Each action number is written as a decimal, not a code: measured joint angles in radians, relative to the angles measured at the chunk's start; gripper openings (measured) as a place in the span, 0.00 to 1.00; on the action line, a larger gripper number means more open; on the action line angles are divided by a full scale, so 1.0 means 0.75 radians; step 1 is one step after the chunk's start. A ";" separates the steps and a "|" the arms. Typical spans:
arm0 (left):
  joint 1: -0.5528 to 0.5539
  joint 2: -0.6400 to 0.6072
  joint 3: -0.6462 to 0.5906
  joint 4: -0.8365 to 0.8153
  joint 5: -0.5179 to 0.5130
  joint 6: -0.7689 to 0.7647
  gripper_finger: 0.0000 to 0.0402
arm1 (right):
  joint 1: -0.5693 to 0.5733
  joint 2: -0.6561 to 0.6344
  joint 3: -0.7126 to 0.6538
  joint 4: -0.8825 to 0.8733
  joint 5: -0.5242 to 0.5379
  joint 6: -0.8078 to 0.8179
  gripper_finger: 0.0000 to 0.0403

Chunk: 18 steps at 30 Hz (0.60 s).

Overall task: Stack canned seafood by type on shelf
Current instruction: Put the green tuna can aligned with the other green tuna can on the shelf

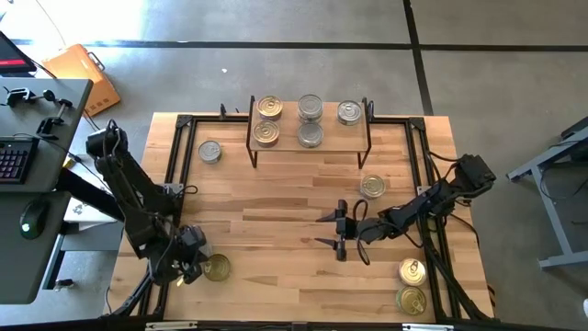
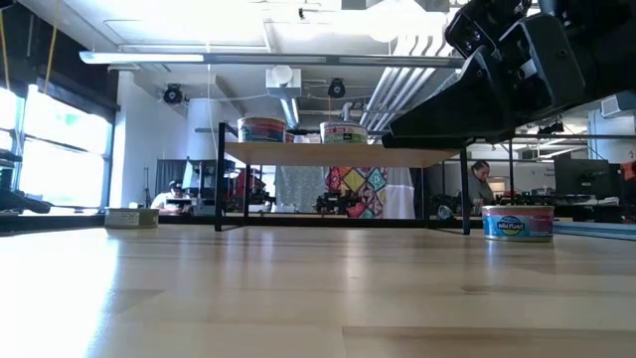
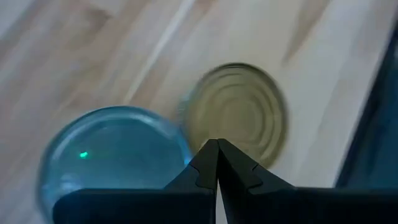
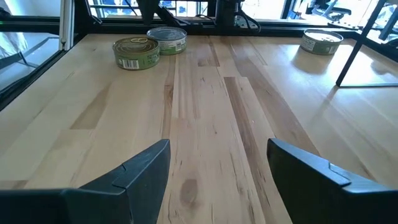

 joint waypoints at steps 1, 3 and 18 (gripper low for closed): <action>-0.002 0.000 0.000 -0.027 0.000 -0.025 0.00 | 0.000 -0.001 0.000 0.000 0.000 -0.002 0.64; -0.005 0.000 0.000 -0.063 0.000 -0.059 0.00 | 0.000 0.000 0.000 0.000 0.000 -0.002 0.64; -0.003 0.000 0.000 -0.042 -0.079 -0.068 0.00 | 0.001 -0.003 0.000 -0.020 0.004 -0.020 0.64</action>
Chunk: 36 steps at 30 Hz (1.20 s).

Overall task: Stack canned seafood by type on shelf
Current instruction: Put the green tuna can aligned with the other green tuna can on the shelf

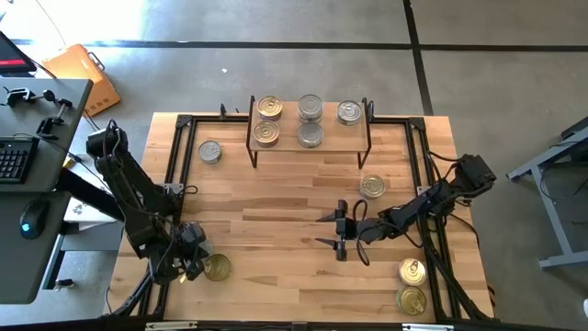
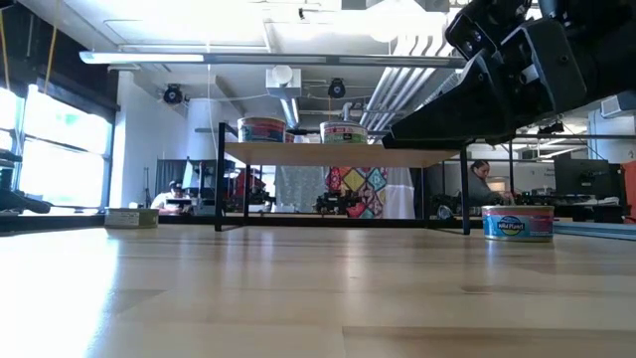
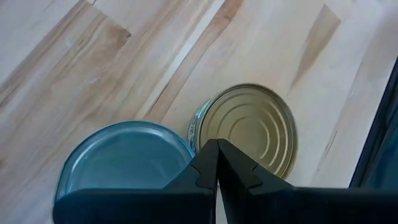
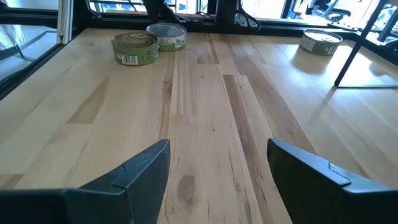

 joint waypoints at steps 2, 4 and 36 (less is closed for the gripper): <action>0.003 0.000 0.000 0.010 -0.001 0.000 0.00 | 0.000 0.000 0.000 -0.011 0.000 0.005 0.64; 0.010 0.000 0.000 0.022 -0.001 0.011 0.00 | 0.001 0.000 0.000 -0.016 0.000 0.006 0.64; 0.553 0.201 0.002 0.521 -0.236 0.933 0.00 | 0.209 -0.620 0.000 -0.979 0.309 0.434 0.64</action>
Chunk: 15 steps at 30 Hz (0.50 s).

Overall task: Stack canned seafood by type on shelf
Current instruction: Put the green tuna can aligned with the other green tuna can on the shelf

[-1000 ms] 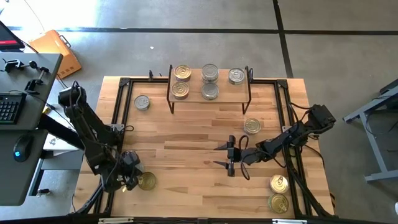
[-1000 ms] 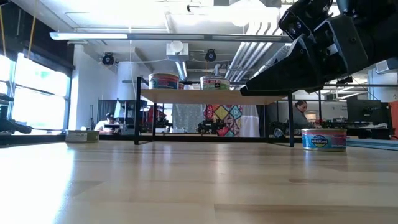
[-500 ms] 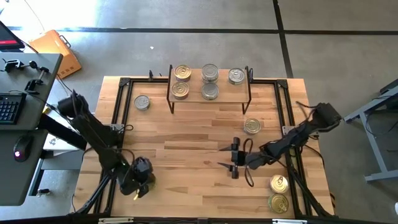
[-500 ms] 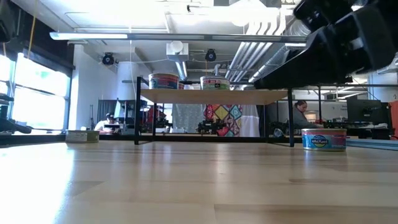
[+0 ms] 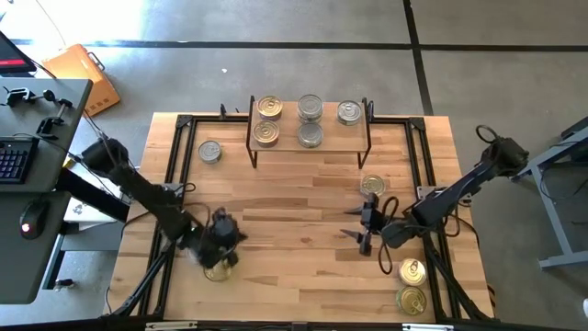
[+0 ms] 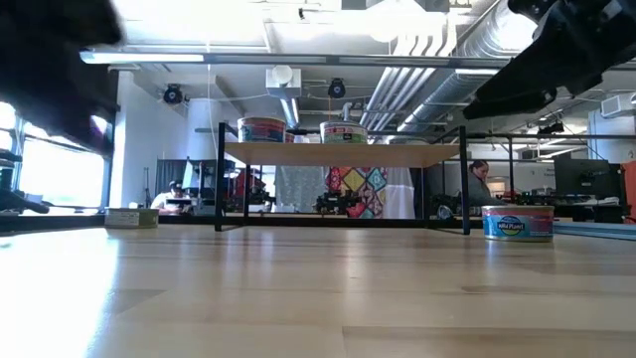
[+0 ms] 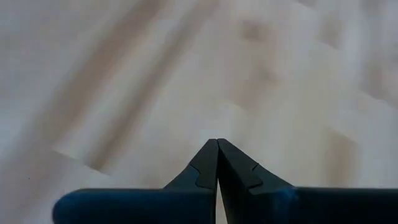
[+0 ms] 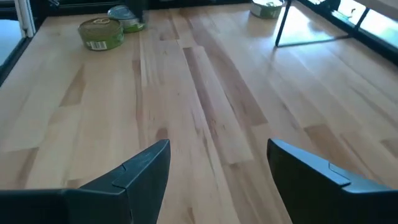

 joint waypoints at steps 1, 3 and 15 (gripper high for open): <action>0.049 0.000 0.000 -0.027 -0.021 0.000 0.00 | 0.004 0.000 0.000 -0.006 -0.001 0.015 0.64; 0.156 0.000 -0.001 -0.079 -0.039 0.022 0.00 | 0.013 0.010 0.000 -0.009 -0.013 0.038 0.64; 0.690 -0.080 -0.001 -0.496 -0.073 0.116 0.00 | 0.030 0.179 0.000 0.020 -0.024 0.142 0.64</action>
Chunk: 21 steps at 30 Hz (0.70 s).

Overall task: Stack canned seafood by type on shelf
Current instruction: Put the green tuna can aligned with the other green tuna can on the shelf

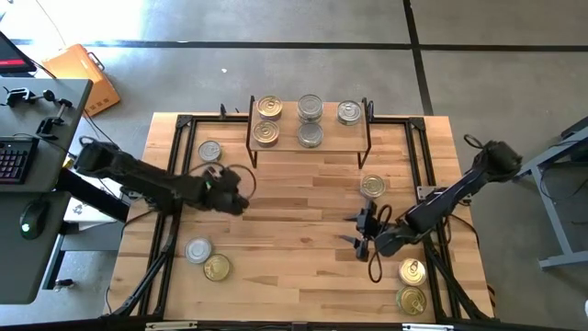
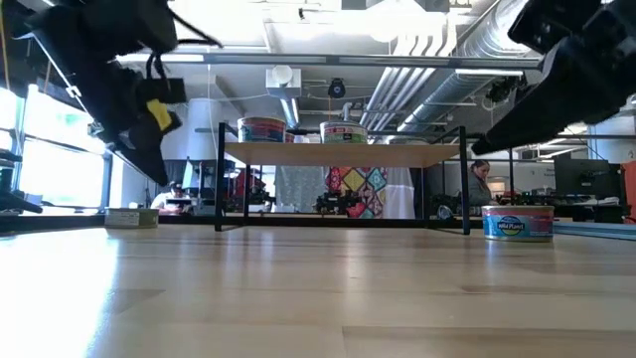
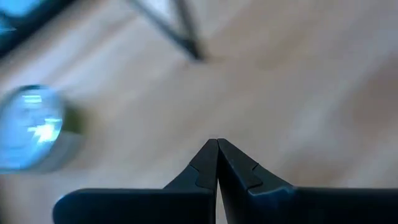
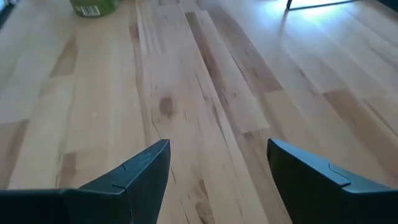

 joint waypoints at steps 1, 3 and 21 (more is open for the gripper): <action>0.044 -0.014 0.000 -0.044 -0.011 -0.007 0.00 | 0.000 0.012 0.000 0.007 0.000 -0.001 0.64; 0.143 -0.039 -0.001 -0.105 -0.029 -0.009 0.00 | -0.006 0.037 0.000 0.032 0.003 0.000 0.64; 0.970 -0.047 -0.039 -0.032 0.007 0.397 0.00 | -0.038 0.093 0.000 0.112 -0.012 -0.096 0.64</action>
